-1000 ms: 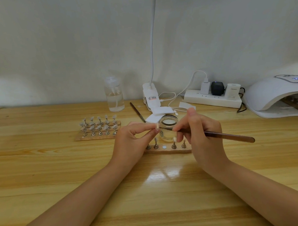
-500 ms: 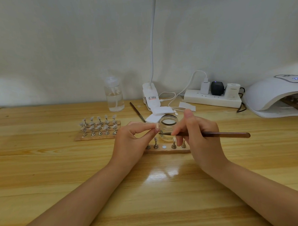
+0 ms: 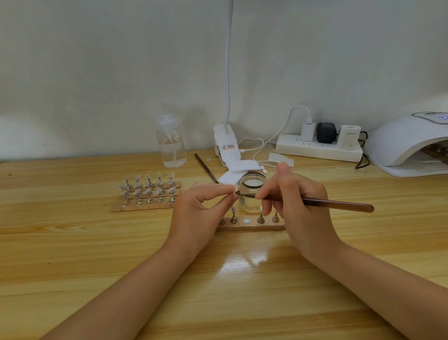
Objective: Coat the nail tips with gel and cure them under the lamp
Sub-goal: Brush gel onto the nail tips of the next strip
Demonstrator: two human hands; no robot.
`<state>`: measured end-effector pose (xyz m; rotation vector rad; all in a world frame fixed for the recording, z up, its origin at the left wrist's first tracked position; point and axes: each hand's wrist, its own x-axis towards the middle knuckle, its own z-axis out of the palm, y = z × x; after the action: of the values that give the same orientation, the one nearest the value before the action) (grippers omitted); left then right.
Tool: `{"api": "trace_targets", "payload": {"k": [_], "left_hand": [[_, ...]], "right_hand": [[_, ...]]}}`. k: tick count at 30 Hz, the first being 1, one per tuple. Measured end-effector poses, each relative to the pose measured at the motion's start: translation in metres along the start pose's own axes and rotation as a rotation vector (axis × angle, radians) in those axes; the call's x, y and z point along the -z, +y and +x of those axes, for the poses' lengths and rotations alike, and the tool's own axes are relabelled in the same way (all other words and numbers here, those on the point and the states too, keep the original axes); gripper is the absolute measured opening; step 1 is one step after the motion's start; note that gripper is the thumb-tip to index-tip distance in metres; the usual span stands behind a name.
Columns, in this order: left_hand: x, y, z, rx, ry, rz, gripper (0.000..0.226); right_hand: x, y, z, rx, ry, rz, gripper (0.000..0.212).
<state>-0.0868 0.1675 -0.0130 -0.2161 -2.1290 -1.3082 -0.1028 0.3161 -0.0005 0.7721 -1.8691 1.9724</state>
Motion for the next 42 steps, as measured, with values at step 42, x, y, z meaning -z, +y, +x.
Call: {"api": "trace_targets", "payload": {"k": [42], "left_hand": [[0.001,0.01,-0.0019,0.048,-0.026,0.015,0.026]], "right_hand": [[0.0056,-0.0047,0.0068,0.016,0.075,-0.057,0.053]]}}
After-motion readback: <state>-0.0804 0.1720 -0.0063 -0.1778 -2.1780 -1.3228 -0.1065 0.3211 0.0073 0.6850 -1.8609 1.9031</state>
